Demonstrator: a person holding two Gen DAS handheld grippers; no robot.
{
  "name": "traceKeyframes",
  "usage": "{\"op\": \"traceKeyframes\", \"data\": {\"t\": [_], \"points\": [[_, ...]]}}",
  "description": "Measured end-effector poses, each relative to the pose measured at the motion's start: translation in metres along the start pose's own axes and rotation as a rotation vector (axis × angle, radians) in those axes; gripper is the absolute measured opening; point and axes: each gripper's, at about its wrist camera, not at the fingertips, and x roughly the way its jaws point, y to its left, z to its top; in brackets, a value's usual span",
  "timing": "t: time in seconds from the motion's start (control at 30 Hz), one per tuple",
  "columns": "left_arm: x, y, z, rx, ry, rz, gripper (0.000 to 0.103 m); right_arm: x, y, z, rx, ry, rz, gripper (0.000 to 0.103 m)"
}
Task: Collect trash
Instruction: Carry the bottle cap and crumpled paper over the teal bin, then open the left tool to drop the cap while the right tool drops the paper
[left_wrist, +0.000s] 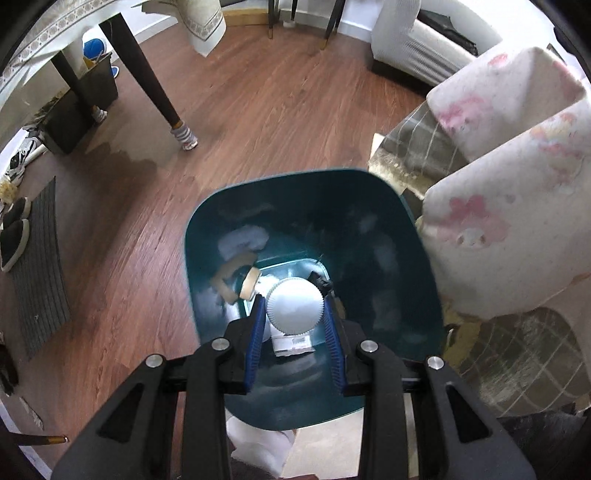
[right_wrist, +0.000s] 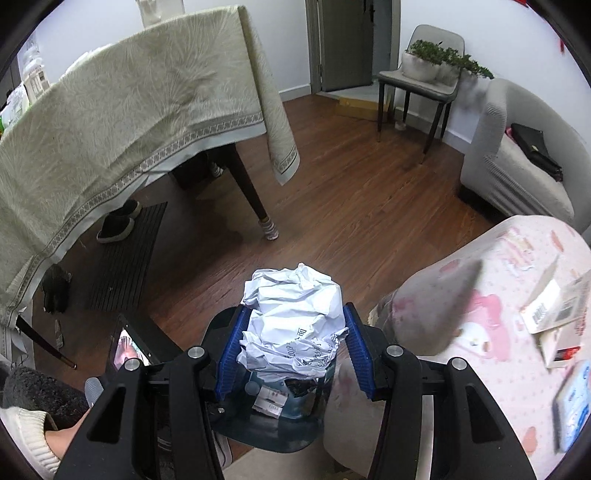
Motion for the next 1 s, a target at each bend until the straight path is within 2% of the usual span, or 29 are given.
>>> {"op": "traceKeyframes", "data": {"t": [0.27,0.3,0.33,0.43,0.6,0.73,1.0], "points": [[0.014,0.018,-0.010,-0.017,0.064,-0.012,0.034,0.030,0.010,-0.002,-0.004,0.059,0.008,0.052],[0.015,0.019,-0.012,-0.021,0.073,-0.015,0.036,0.034,0.011,-0.002,-0.007,0.067,0.008,0.052],[0.016,0.021,-0.012,-0.029,0.079,-0.016,0.046,0.038,0.013,-0.003,-0.009,0.075,0.006,0.052],[0.010,0.023,-0.013,-0.037,0.071,-0.020,0.052,0.051,0.017,-0.008,-0.026,0.097,-0.003,0.052],[-0.008,0.034,-0.011,-0.062,0.023,-0.016,0.059,0.072,0.017,-0.016,-0.027,0.141,0.001,0.052],[-0.020,0.039,-0.007,-0.083,-0.006,-0.016,0.060,0.084,0.016,-0.021,-0.016,0.166,0.006,0.052],[-0.062,0.045,0.002,-0.093,-0.126,-0.017,0.063,0.111,0.015,-0.035,0.012,0.225,0.026,0.052]]}}
